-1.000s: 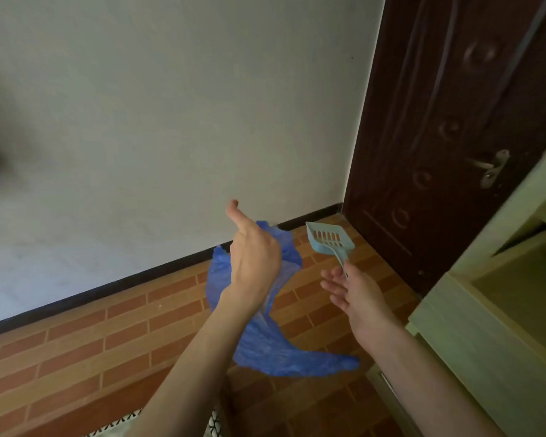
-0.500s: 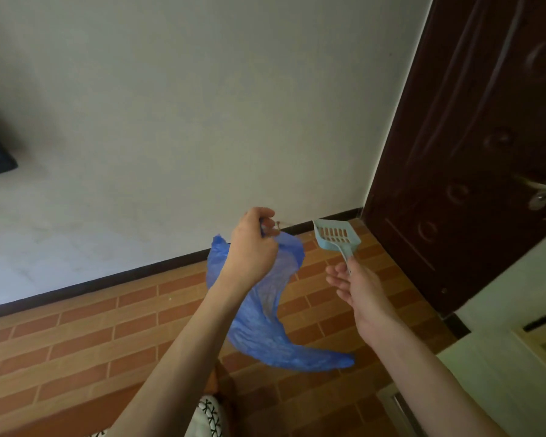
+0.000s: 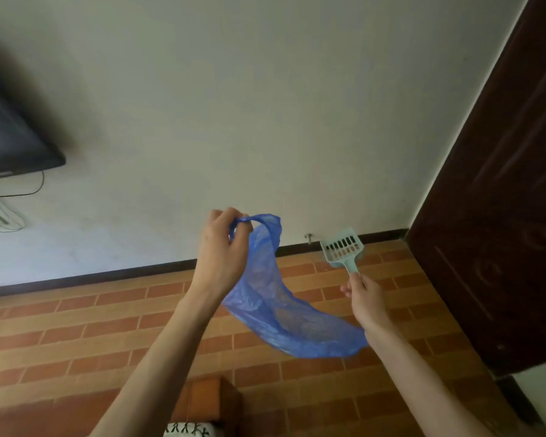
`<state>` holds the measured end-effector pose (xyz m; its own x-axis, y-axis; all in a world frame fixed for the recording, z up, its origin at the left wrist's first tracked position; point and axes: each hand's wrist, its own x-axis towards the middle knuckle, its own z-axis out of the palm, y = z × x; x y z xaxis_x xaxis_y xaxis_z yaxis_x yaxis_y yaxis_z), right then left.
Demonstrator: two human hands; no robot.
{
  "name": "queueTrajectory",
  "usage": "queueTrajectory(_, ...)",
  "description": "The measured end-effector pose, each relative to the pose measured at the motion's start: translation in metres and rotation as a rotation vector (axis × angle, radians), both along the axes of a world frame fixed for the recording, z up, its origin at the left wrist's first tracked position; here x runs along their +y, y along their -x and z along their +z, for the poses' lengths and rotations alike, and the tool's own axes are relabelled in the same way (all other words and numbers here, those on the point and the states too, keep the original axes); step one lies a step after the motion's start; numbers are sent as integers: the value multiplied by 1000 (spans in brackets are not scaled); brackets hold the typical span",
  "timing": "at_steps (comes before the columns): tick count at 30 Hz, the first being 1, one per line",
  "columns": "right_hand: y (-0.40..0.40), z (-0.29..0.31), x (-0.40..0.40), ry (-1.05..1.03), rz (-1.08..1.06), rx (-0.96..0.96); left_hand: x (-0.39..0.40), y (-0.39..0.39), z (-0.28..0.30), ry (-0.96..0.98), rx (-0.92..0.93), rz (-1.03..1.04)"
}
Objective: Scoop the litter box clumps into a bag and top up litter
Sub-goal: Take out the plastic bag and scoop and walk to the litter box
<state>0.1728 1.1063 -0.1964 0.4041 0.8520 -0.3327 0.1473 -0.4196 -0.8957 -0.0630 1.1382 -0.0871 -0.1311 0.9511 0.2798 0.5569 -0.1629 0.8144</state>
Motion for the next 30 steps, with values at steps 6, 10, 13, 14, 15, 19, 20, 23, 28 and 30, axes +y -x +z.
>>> queueTrajectory(6,-15,-15,48,4,60,225,28,14,-2,74,-134,180)
queueTrajectory(10,-11,-2,67,-90,102,783,43,27,-8,101,-144,273)
queueTrajectory(13,-9,12,75,-135,230,867,49,32,-8,108,-152,298)
queueTrajectory(14,-7,16,78,-135,279,845,52,32,-7,108,-151,297)
queueTrajectory(15,-5,19,81,-132,332,829,53,33,-6,107,-149,296)
queueTrajectory(19,10,30,88,-129,484,812,61,44,-10,111,-139,307)
queueTrajectory(20,14,31,89,-133,494,803,63,48,-11,115,-139,312)
queueTrajectory(23,27,31,90,-161,454,789,68,59,-16,120,-149,320)
queueTrajectory(28,45,34,94,-186,434,772,74,70,-22,124,-152,342)
queueTrajectory(30,50,37,94,-183,469,724,75,72,-25,130,-153,343)
